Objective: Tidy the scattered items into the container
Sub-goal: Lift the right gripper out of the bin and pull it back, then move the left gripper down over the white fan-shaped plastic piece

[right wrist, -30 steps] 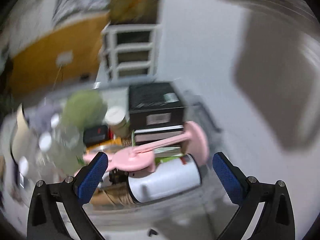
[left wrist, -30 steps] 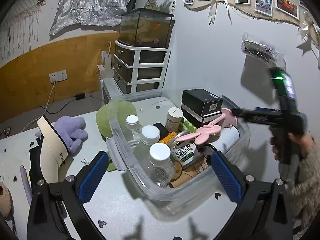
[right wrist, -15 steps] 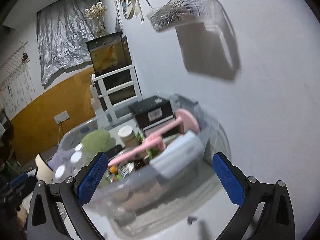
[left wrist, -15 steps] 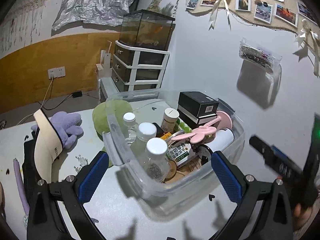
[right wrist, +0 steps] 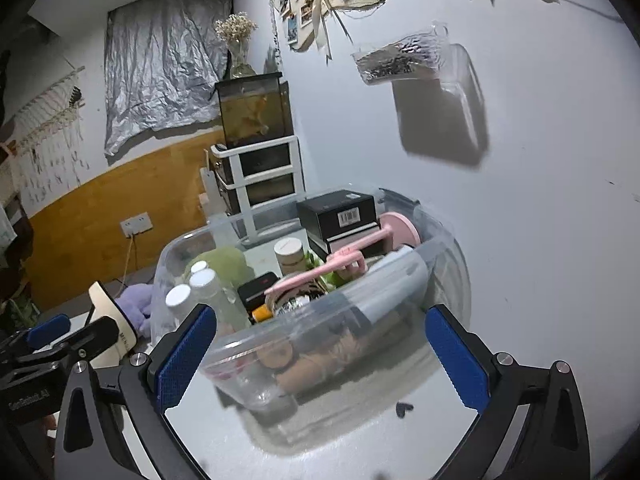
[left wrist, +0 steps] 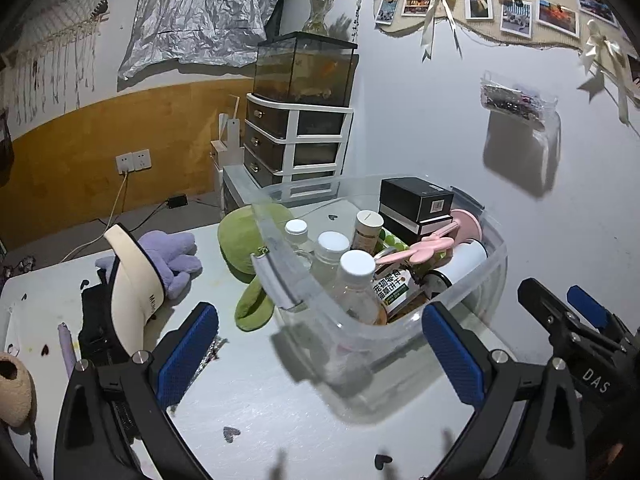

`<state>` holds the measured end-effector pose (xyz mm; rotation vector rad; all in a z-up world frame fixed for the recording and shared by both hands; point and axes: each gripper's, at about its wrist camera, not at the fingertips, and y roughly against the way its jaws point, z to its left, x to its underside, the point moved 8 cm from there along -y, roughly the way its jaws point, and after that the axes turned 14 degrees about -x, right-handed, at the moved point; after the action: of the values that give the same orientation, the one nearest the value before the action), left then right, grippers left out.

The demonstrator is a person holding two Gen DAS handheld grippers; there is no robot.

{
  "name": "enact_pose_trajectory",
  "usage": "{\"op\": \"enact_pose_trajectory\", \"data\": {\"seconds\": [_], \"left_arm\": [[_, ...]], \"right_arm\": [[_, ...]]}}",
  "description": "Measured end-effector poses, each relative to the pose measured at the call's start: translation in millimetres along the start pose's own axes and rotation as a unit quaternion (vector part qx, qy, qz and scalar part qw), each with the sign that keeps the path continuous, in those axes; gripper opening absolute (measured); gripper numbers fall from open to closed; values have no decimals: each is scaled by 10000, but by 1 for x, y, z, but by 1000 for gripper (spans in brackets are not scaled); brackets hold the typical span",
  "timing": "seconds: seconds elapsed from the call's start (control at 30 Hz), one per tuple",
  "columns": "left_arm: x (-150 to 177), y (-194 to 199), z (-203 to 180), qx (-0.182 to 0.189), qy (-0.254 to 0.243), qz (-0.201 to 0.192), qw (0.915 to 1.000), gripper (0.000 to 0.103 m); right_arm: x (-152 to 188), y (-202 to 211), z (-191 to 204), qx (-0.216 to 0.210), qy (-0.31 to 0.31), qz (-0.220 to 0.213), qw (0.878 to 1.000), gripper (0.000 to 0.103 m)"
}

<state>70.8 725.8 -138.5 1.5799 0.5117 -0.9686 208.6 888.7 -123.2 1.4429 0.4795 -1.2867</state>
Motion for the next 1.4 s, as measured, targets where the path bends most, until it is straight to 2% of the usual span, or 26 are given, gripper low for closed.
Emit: {"op": "enact_pose_trajectory", "data": {"seconds": [0.1,0.37,0.53,0.77,0.93,1.27,1.4], "left_arm": [[4,5,9,10,-5,23,10000,103],[12,23,42,-109,-46,-20,9999,102],[20,27,65,-297,-47,107,9995,102],[29,37,95,-260,-15,193,9995,102],[37,43,122,-273,70,224,9993,102],[53,47,192,-419,477,430,9971,102],[59,46,222,-583,666,506,9948,102]], "right_arm": [[3,7,6,93,-79,-26,9999,103],[17,12,36,-5,-210,92,9997,103],[26,9,59,-214,-231,212,9993,103],[38,5,89,-315,-196,367,9986,103],[46,0,125,-570,41,482,9972,103],[76,-22,193,-1128,253,990,9884,103],[85,-29,218,-1260,327,1062,9858,103]]}}
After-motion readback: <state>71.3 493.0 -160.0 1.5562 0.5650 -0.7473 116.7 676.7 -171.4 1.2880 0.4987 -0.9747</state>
